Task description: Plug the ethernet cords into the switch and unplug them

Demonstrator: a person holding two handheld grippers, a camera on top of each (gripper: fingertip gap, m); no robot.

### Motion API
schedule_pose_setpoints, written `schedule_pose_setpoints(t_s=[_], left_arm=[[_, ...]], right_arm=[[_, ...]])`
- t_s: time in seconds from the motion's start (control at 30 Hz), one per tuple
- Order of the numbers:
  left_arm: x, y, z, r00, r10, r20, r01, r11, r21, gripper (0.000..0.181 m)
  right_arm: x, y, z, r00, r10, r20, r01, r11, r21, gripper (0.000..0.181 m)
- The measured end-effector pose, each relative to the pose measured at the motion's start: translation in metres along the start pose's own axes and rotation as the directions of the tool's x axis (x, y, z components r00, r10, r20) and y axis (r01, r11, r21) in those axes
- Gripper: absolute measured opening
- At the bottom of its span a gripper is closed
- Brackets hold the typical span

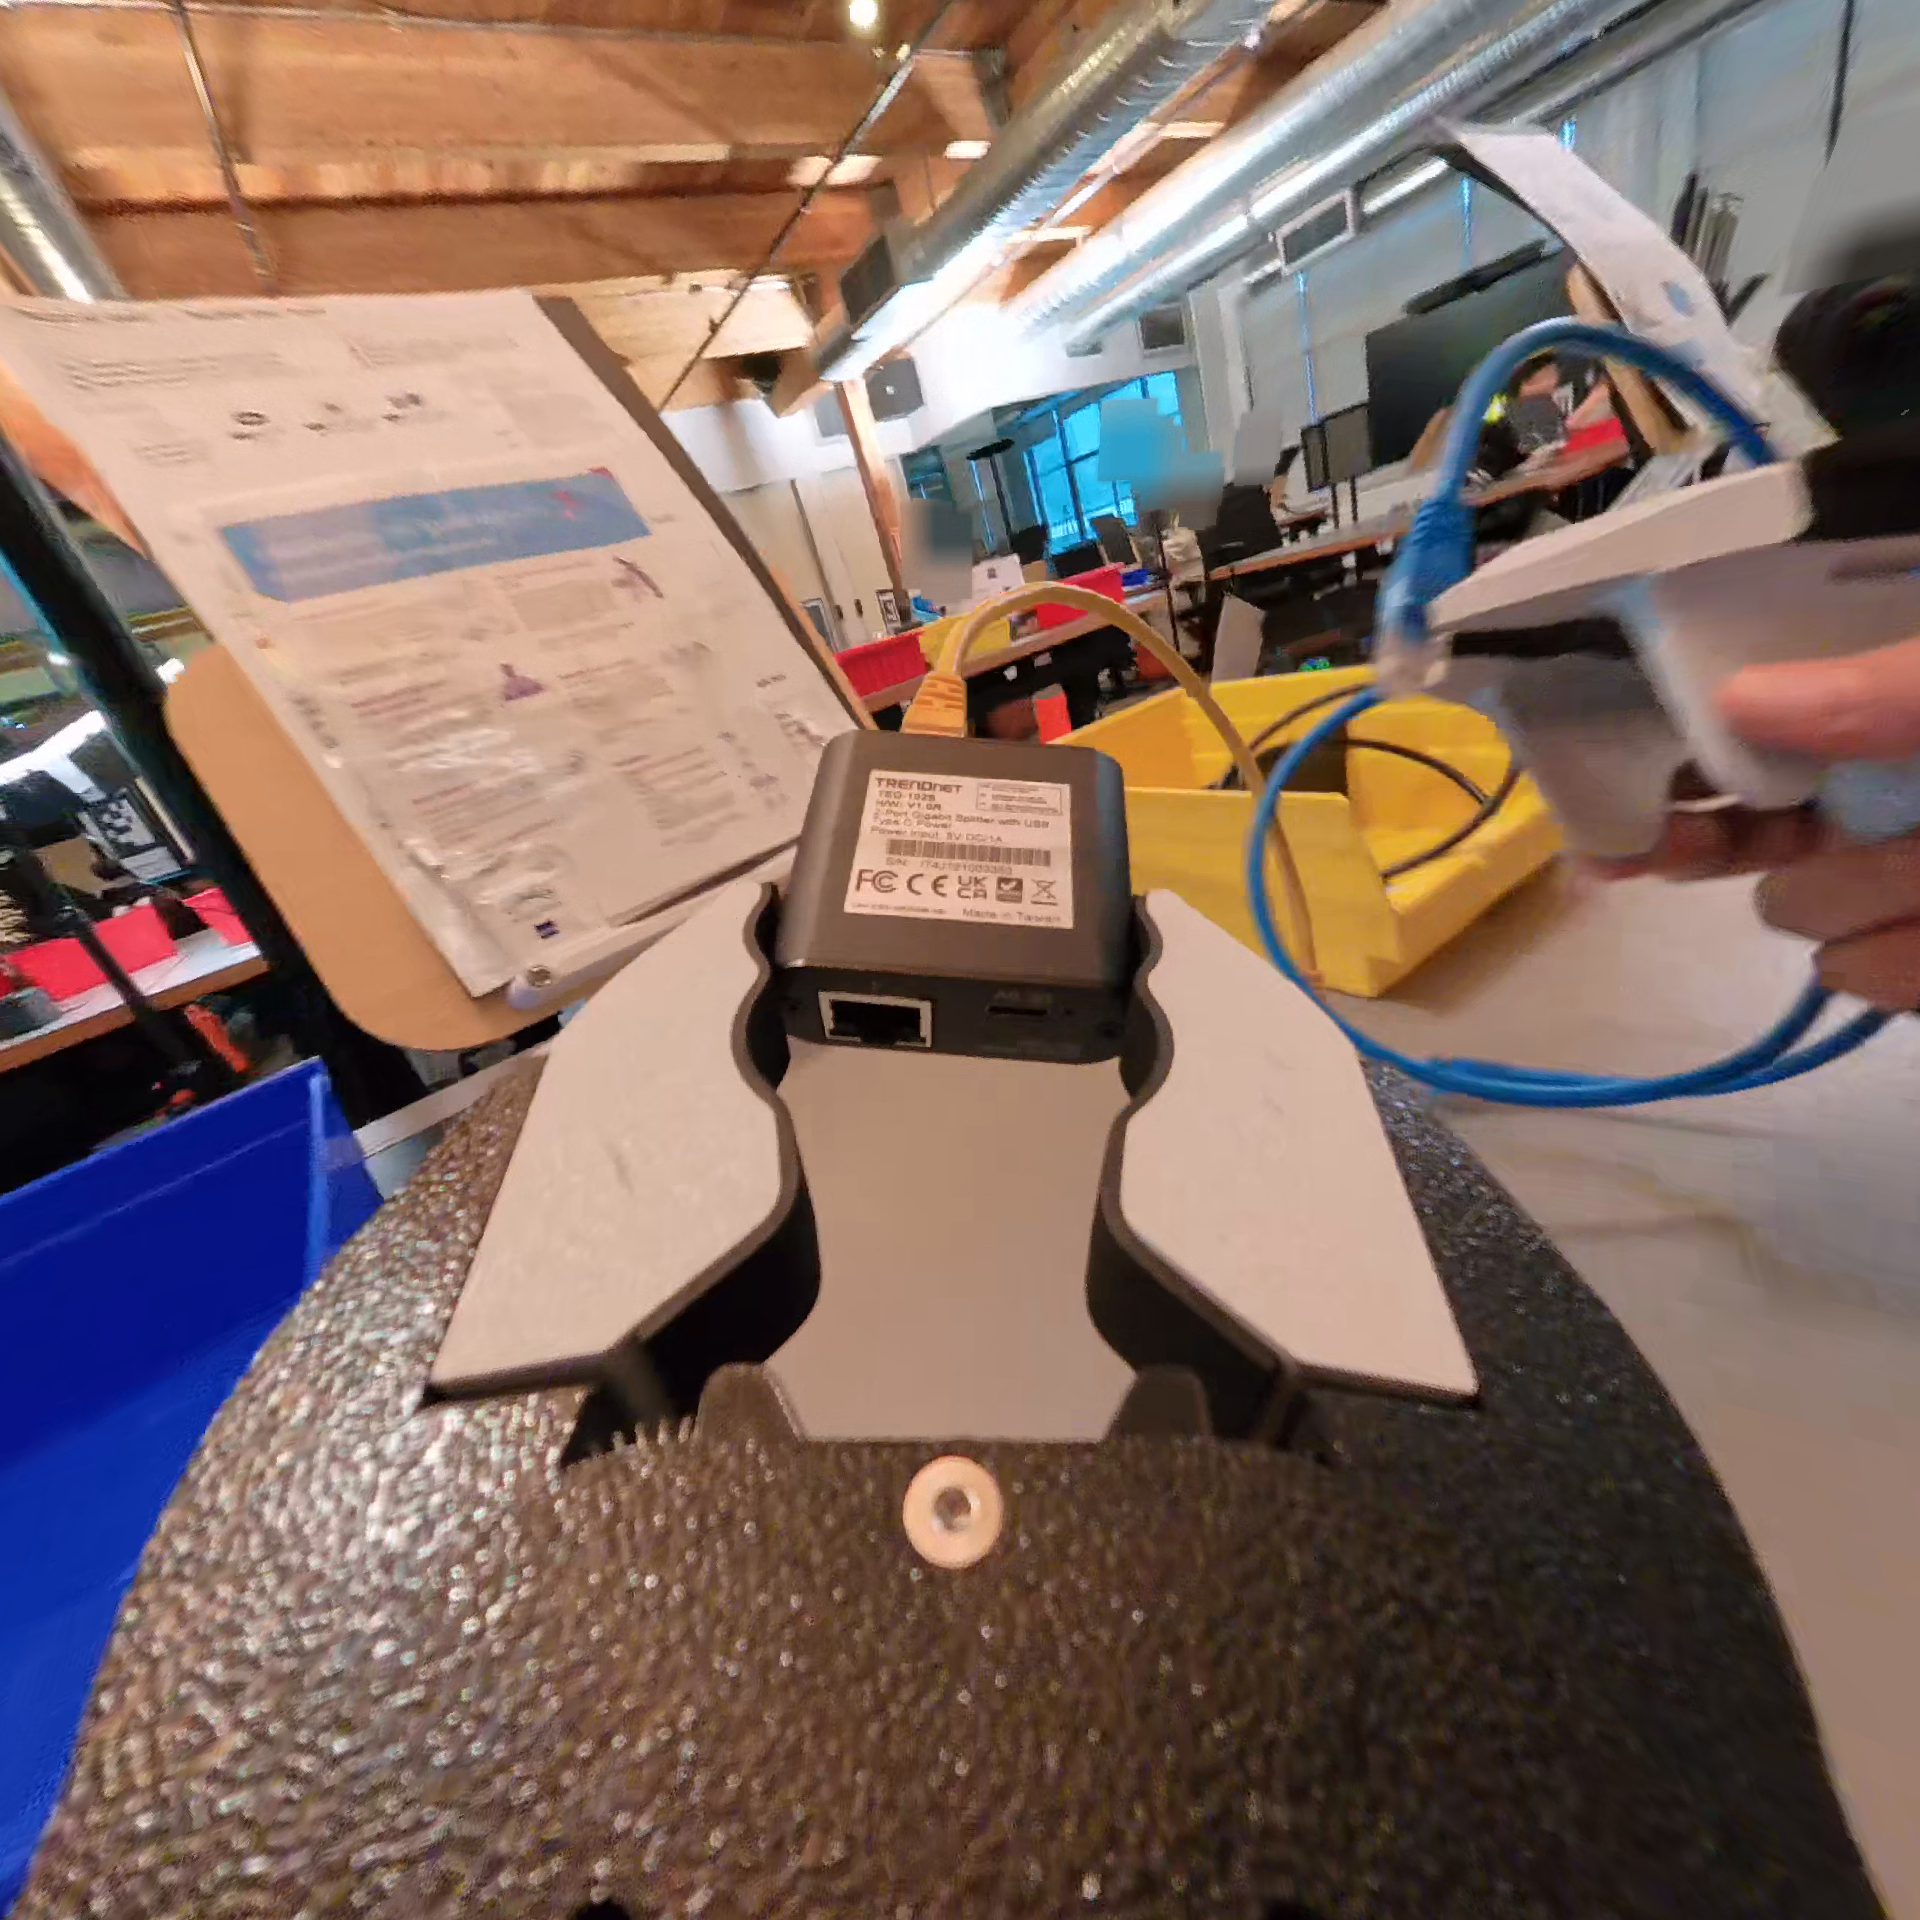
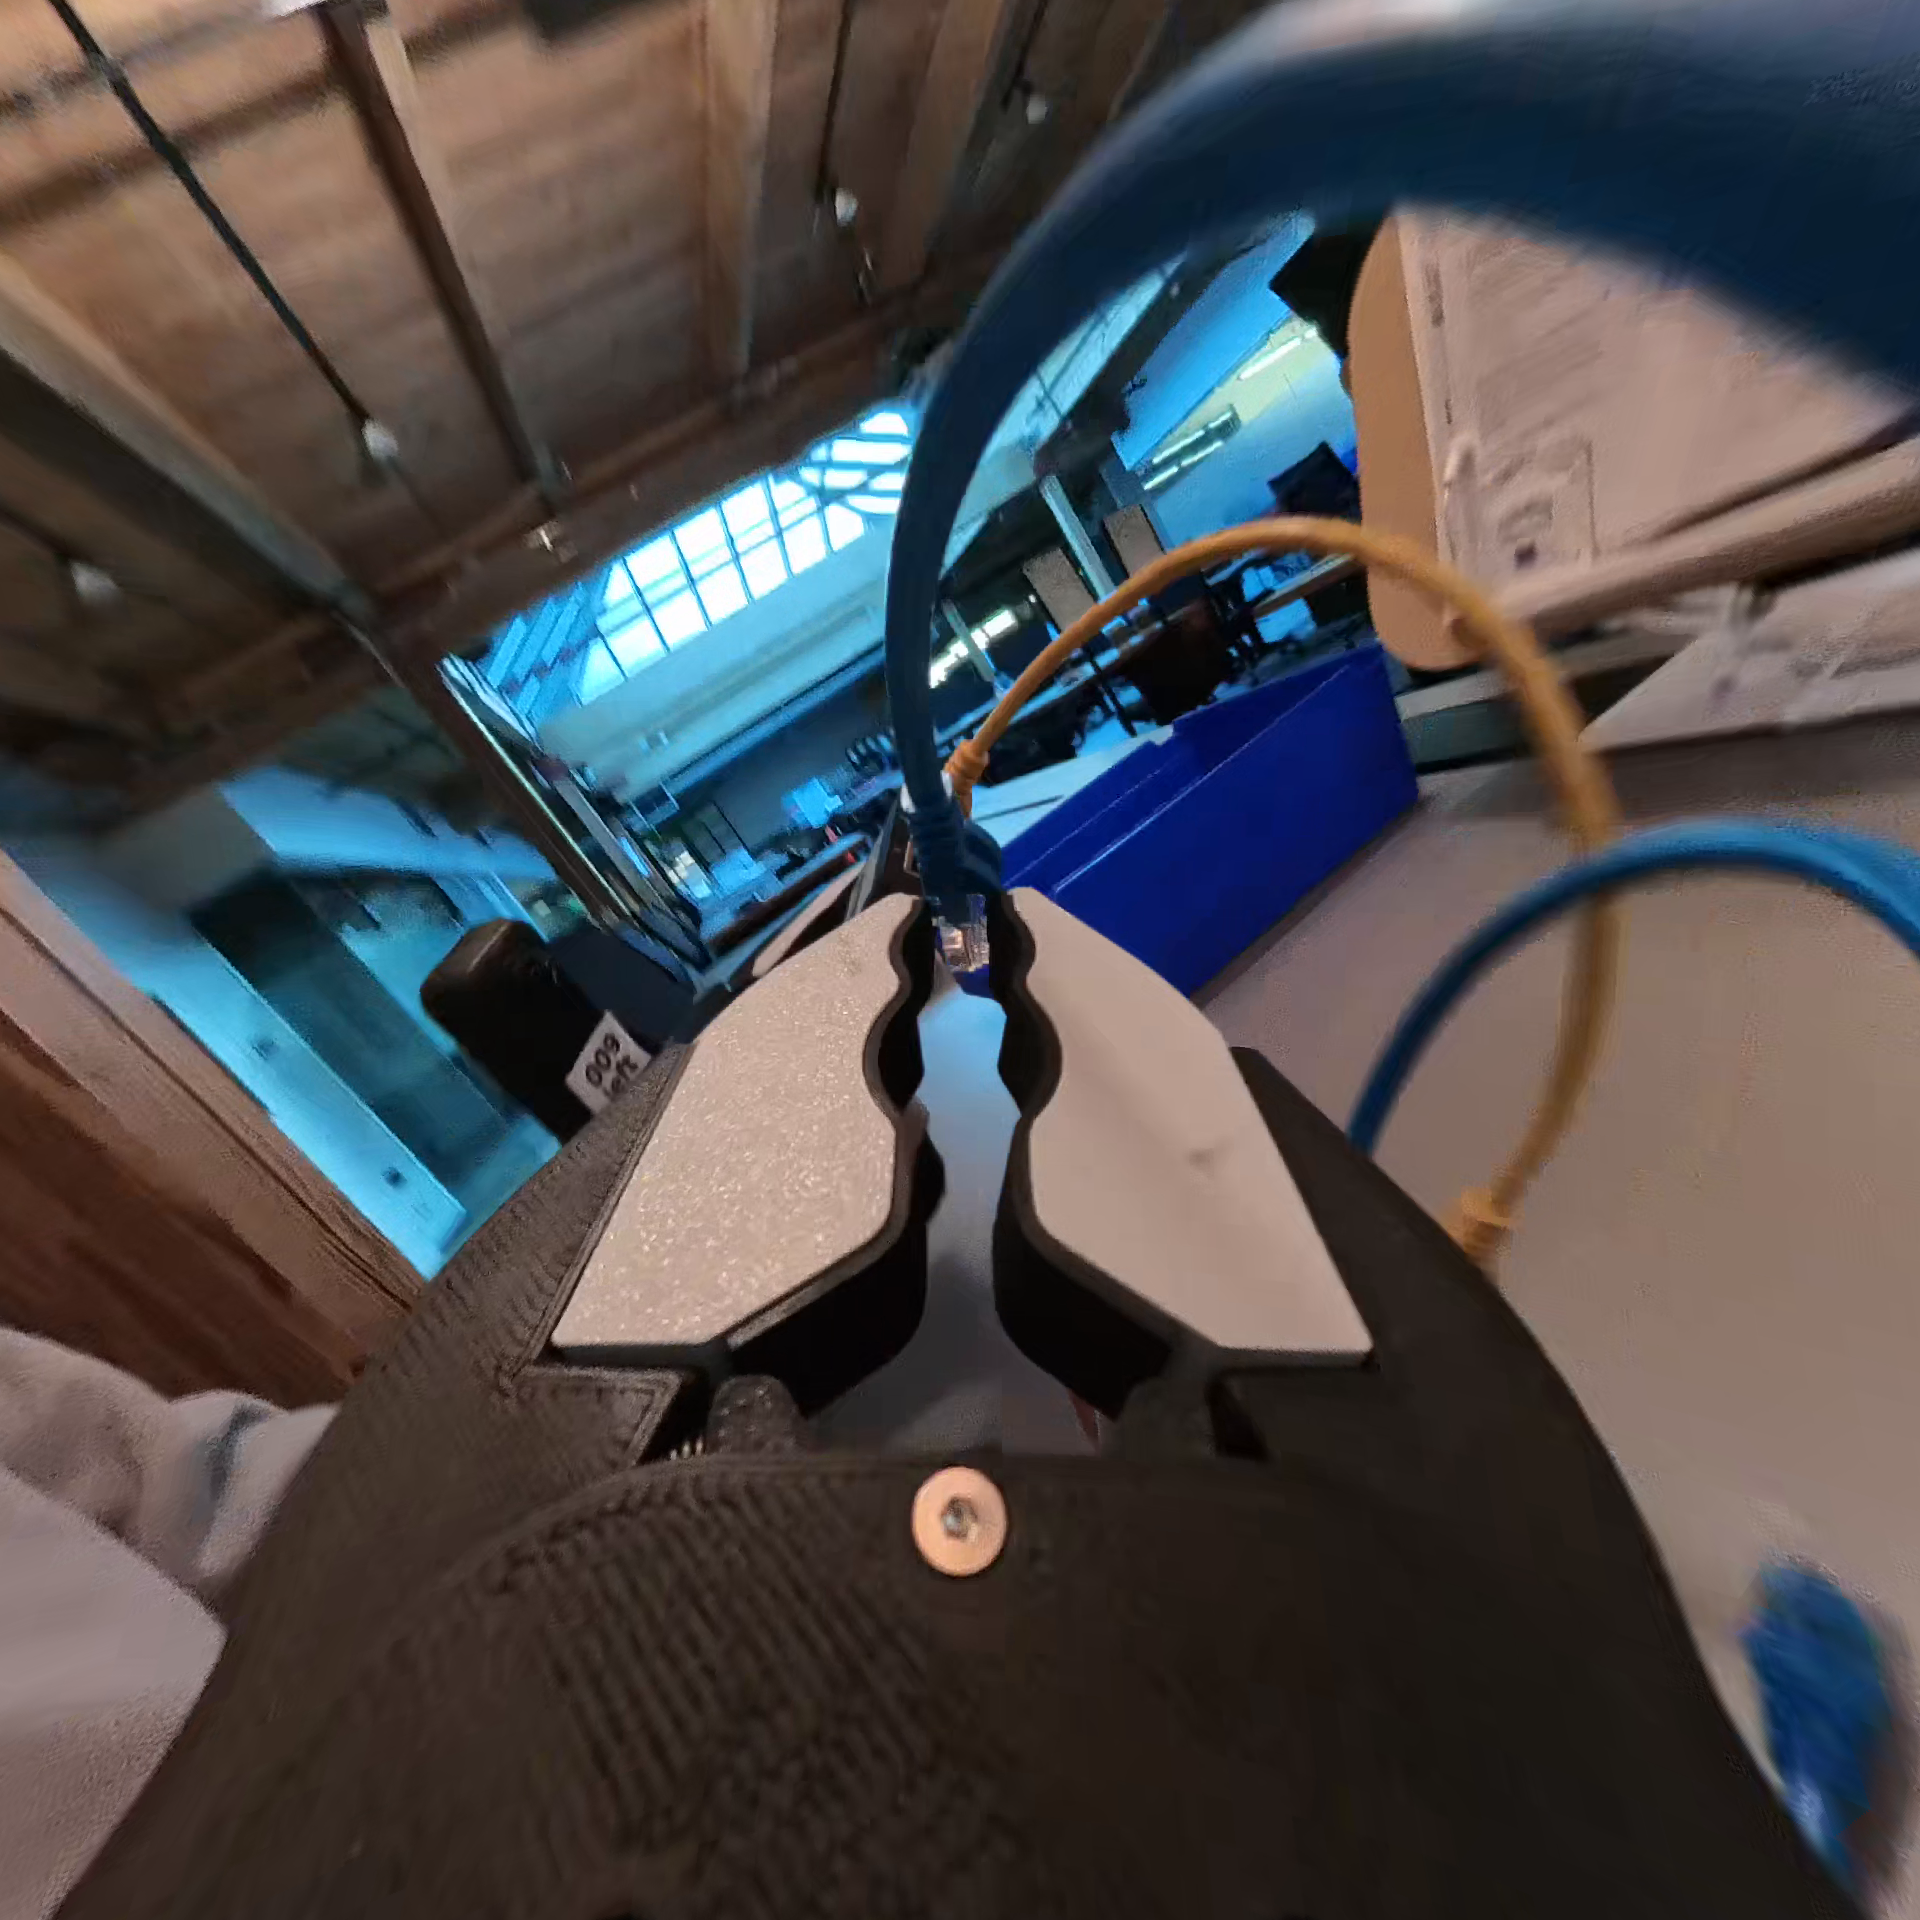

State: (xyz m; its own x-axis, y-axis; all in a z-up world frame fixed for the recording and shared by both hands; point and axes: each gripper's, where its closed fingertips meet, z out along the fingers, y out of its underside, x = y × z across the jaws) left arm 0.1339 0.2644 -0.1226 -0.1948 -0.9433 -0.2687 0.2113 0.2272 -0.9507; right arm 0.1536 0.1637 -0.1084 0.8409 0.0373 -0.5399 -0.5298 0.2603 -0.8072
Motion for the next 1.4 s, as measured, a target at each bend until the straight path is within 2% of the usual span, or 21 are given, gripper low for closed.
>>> schedule_pose_setpoints(t_s=[0.13, 0.23, 0.33, 0.47, 0.53, 0.6, 0.63, 0.73, 0.8, 0.87, 0.9, 1.0, 1.07, 1.13, 1.27, 1.33, 1.4], left_arm=[[-0.04, -0.013, -0.015, 0.992, -0.03, 0.121, 0.027, 0.999, 0.022, 0.062], [-0.058, -0.025, -0.024, 0.981, -0.1, 0.164, 0.089, 0.994, 0.07, 0.062], [-0.06, -0.029, -0.027, 0.986, -0.085, 0.144, 0.075, 0.994, 0.076, 0.062], [-0.05, -0.028, -0.023, 0.991, -0.089, 0.096, 0.083, 0.994, 0.069, 0.062], [-0.045, -0.027, -0.021, 0.994, -0.079, 0.076, 0.074, 0.995, 0.066, 0.062], [-0.041, -0.026, -0.019, 0.995, -0.077, 0.06, 0.074, 0.996, 0.06, 0.062], [-0.04, -0.025, -0.018, 0.995, -0.076, 0.058, 0.073, 0.996, 0.057, 0.062], [-0.038, -0.023, -0.016, 0.996, -0.083, 0.041, 0.08, 0.995, 0.055, 0.062], [-0.038, -0.023, -0.016, 0.996, -0.081, 0.041, 0.078, 0.995, 0.054, 0.062], [-0.037, -0.021, -0.015, 0.996, -0.081, 0.034, 0.079, 0.996, 0.05, 0.062], [-0.037, -0.02, -0.015, 0.996, -0.082, 0.036, 0.08, 0.996, 0.049, 0.062], [-0.036, -0.016, -0.014, 0.995, -0.097, 0.027, 0.096, 0.995, 0.041, 0.062], [-0.035, -0.014, -0.013, 0.995, -0.099, 0.024, 0.098, 0.995, 0.036, 0.062], [-0.034, -0.011, -0.012, 0.995, -0.099, 0.019, 0.098, 0.995, 0.029, 0.062], [-0.032, -0.007, -0.01, 0.995, -0.099, 0.012, 0.099, 0.995, 0.016, 0.062], [-0.031, -0.005, -0.009, 0.995, -0.103, 0.007, 0.103, 0.995, 0.011, 0.062], [-0.031, -0.003, -0.009, 0.994, -0.106, 0.008, 0.106, 0.994, 0.008, 0.062]], right_arm=[[-0.028, -0.011, -0.013, 0.99, -0.107, 0.095, 0.129, 0.955, -0.267, 0.012], [-0.04, -0.001, -0.028, 0.978, -0.14, 0.158, 0.2, 0.848, -0.49, 0.012], [-0.024, -0.004, -0.043, 0.964, -0.217, 0.151, 0.263, 0.733, -0.627, 0.012], [-0.001, -0.035, -0.053, 0.961, -0.196, 0.195, 0.276, 0.697, -0.662, 0.012], [0.031, -0.057, -0.055, 0.959, -0.258, 0.115, 0.266, 0.686, -0.678, 0.012], [0.056, -0.064, -0.069, 0.956, -0.272, 0.109, 0.258, 0.605, -0.753, 0.012], [0.066, -0.068, -0.073, 0.962, -0.255, 0.096, 0.233, 0.589, -0.774, 0.012], [0.091, -0.087, -0.075, 0.975, -0.21, 0.065, 0.187, 0.639, -0.746, 0.012], [0.103, -0.105, -0.068, 0.987, -0.157, 0.021, 0.131, 0.741, -0.659, 0.012], [0.122, -0.111, -0.069, 0.989, -0.143, -0.023, 0.098, 0.773, -0.627, 0.012], [0.139, -0.113, -0.071, 0.983, -0.165, -0.083, 0.08, 0.784, -0.615, 0.012], [0.164, -0.089, -0.078, 0.99, -0.036, -0.136, -0.06, 0.765, -0.641, 0.012], [0.195, -0.07, -0.089, 0.965, -0.116, -0.235, -0.085, 0.71, -0.699, 0.013], [0.226, -0.063, -0.102, 0.909, -0.295, -0.296, -0.035, 0.651, -0.758, 0.014], [0.24, -0.07, -0.098, 0.846, -0.474, -0.246, 0.105, 0.599, -0.794, 0.015], [0.241, -0.072, -0.097, 0.808, -0.559, -0.186, 0.185, 0.54, -0.821, 0.016], [0.234, -0.07, -0.098, 0.82, -0.55, -0.159, 0.178, 0.508, -0.843, 0.023]])
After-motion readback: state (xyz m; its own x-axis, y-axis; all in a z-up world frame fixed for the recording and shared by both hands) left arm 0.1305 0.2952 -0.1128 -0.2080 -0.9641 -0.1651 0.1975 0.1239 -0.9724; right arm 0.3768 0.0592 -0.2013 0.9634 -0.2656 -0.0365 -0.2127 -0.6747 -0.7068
